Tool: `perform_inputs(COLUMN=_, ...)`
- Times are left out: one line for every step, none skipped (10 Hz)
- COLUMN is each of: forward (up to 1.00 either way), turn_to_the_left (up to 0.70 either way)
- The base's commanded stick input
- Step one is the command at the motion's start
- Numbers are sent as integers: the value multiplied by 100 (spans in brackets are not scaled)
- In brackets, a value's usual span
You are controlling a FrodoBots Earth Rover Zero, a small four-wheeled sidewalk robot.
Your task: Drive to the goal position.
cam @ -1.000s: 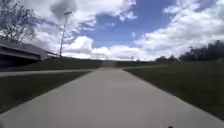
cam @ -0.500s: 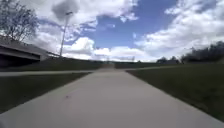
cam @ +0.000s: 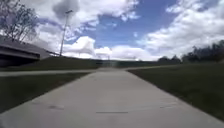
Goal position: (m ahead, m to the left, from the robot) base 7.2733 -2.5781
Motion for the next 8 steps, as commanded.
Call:
perform_inputs(forward=100, turn_to_the_left=0)
perform_inputs(forward=100, turn_to_the_left=0)
perform_inputs(forward=100, turn_to_the_left=0)
perform_inputs(forward=100, turn_to_the_left=0)
perform_inputs(forward=100, turn_to_the_left=0)
perform_inputs(forward=100, turn_to_the_left=0)
perform_inputs(forward=100, turn_to_the_left=0)
perform_inputs(forward=100, turn_to_the_left=0)
